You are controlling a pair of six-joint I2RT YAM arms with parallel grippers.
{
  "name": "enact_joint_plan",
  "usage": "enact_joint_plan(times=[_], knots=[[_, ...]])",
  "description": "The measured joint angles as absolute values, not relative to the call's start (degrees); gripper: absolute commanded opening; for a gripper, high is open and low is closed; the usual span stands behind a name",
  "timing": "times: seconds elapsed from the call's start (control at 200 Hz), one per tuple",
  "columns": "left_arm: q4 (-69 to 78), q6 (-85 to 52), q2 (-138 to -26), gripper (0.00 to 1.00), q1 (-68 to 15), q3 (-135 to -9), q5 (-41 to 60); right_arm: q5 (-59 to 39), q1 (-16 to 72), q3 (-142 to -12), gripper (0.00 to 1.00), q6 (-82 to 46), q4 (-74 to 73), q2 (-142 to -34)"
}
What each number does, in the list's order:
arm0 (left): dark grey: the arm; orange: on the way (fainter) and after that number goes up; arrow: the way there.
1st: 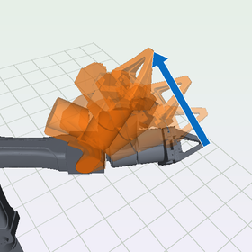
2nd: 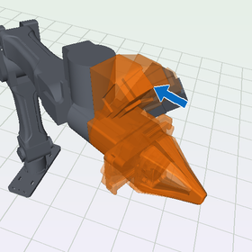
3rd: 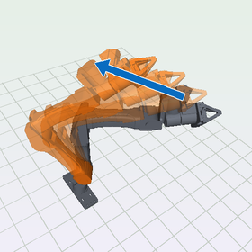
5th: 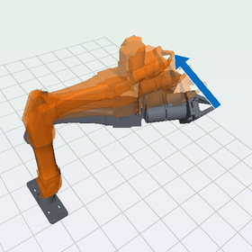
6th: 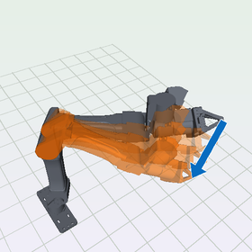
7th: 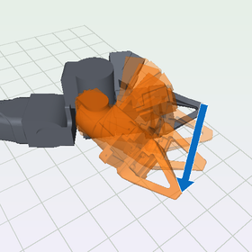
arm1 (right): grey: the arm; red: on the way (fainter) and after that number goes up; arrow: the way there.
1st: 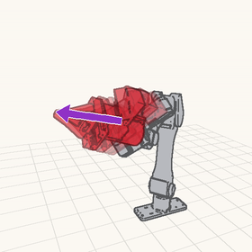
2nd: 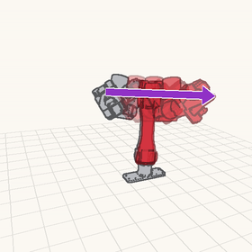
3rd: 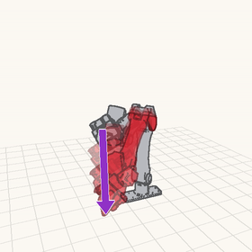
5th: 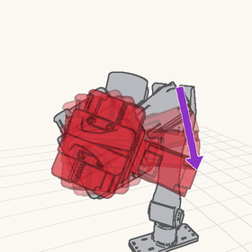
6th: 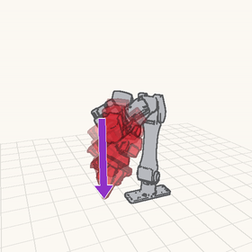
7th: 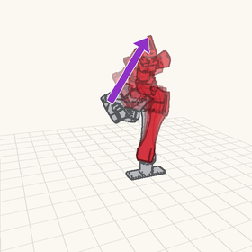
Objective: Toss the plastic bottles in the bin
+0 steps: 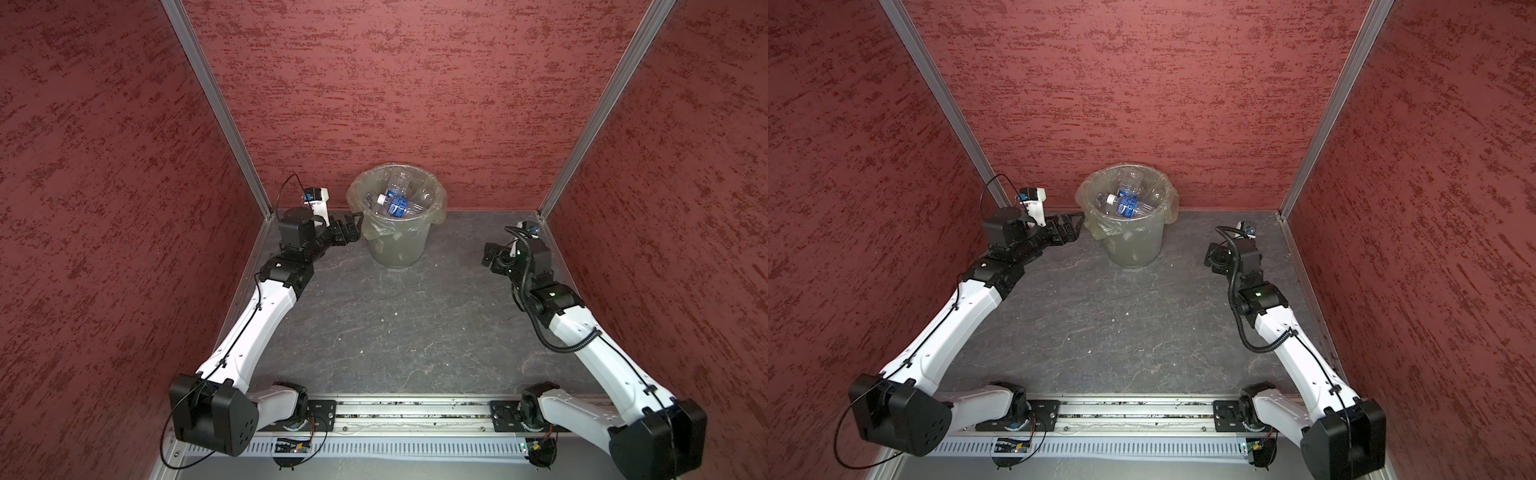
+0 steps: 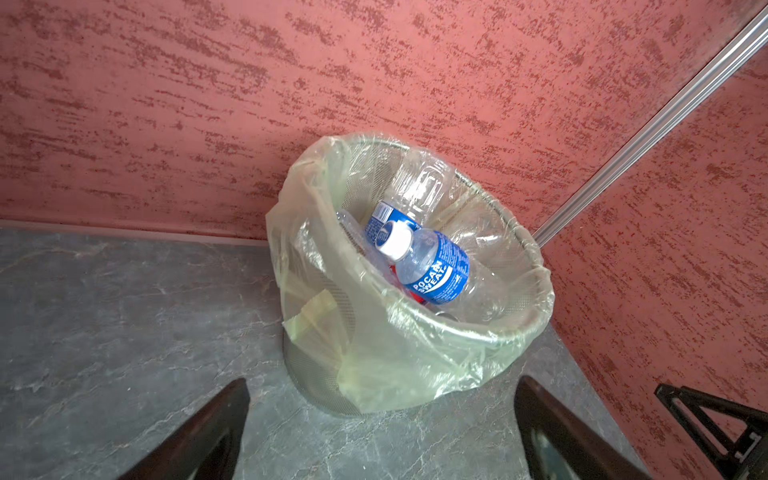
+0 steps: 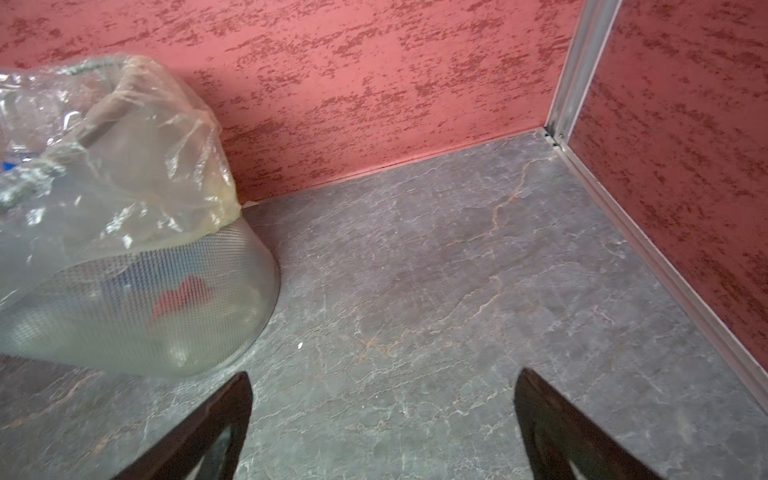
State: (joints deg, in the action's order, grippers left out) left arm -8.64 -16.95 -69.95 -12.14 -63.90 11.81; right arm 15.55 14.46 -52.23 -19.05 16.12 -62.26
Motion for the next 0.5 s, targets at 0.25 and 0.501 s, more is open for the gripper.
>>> enact_joint_plan(times=[0.25,0.501], knots=[[-8.5,-17.2,-65.6,1.00,-11.8,-56.7,11.3,14.7,9.5,-52.1,0.99,-19.1,14.6,-62.3],[-6.8,-18.9,-62.1,0.99,-11.8,-49.5,4.5,14.8,6.9,-45.5,0.99,-18.2,7.6,-62.7]])
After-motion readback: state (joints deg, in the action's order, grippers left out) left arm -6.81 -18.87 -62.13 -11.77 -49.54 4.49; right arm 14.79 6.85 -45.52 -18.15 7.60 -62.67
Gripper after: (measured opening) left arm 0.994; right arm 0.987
